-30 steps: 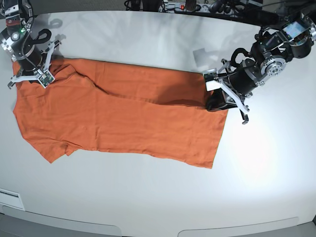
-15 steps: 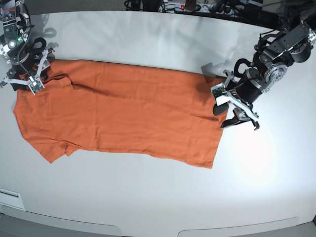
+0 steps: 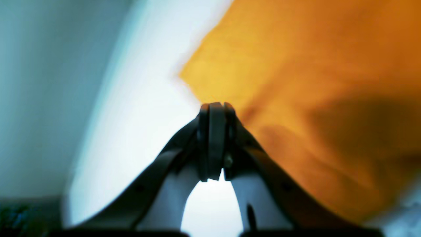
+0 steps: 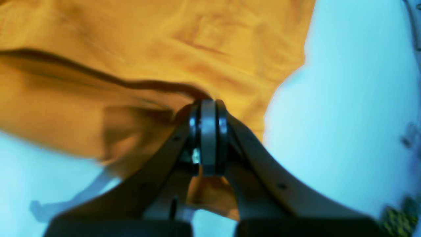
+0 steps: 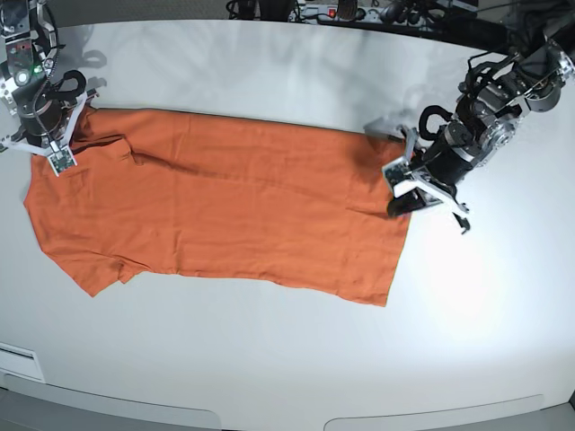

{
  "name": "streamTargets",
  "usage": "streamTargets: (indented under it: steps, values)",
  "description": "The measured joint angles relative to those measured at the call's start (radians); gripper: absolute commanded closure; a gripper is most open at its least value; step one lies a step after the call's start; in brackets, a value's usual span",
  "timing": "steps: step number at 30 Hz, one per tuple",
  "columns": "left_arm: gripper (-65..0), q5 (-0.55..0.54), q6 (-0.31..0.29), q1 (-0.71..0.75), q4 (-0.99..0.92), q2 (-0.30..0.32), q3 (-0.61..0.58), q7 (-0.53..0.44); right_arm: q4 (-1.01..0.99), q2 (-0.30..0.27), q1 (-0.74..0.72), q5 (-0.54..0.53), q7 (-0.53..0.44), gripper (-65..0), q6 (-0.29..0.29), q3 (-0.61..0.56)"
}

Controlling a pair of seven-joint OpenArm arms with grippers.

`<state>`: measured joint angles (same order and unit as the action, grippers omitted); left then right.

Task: Fold the T-shirt properly
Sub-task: 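Release the shirt with the left gripper and regrasp the shoulder edge, then pull the shirt further toward the robot with both grippers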

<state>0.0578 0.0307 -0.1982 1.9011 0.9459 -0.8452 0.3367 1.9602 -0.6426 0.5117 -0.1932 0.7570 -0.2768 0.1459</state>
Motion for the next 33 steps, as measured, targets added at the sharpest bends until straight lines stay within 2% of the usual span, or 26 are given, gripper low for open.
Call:
streamTargets:
  steps: [2,6,7,9,10,13,20,23,27,31,33]
  values:
    - [0.0,-0.034,-0.07,0.001,-0.007,-0.008,0.0,-0.003,-0.032,0.003,0.001,-0.061,-0.027,0.0,-0.047,0.0]
    - [0.0,-0.04,-0.106,0.0,-0.061,-0.048,0.0,0.002,-0.143,0.005,-0.004,-0.06,-0.1,0.0,-0.043,0.0]
    - [0.0,-0.044,-0.117,0.001,-0.079,-0.066,0.0,-0.002,-0.174,0.007,-0.011,-0.066,-0.107,0.0,-0.066,0.0]
    - [0.0,-0.047,-0.174,0.0,-0.121,-0.1,0.0,-0.004,-0.217,0.008,-0.023,-0.06,-0.131,0.0,-0.077,0.005]
    - [0.0,-0.046,-0.179,0.001,-0.133,-0.107,0.0,-0.017,-0.228,0.006,-0.025,-0.062,-0.138,0.0,-0.085,0.008]
    - [0.0,-0.047,-0.247,-0.006,-0.143,-0.114,0.003,-0.003,-0.233,0.006,-0.022,-0.057,-0.144,0.0,-0.084,0.008]
    - [0.0,-0.149,-0.256,-0.013,-0.135,-0.113,0.008,0.085,-0.23,0.005,-0.025,-0.058,-0.099,0.0,-0.098,0.01]
    - [0.0,-0.148,-0.256,0.01,-0.134,-0.113,0.01,0.084,-0.222,0.003,-0.003,-0.067,-0.101,0.0,-0.09,0.014]
    - [0.0,-0.129,-0.29,0.077,-0.11,-0.11,0.022,0.085,-0.187,-0.005,0.058,-0.076,-0.103,0.0,-0.081,0.019]
    - [0.0,-0.081,-0.274,0.158,-0.068,-0.106,0.028,0.09,-0.144,-0.005,0.123,-0.067,-0.098,0.0,-0.071,0.022]
    - [0.0,-0.078,-0.271,0.194,-0.037,-0.084,0.029,0.09,-0.119,-0.005,0.157,-0.062,-0.097,0.0,-0.06,0.022]
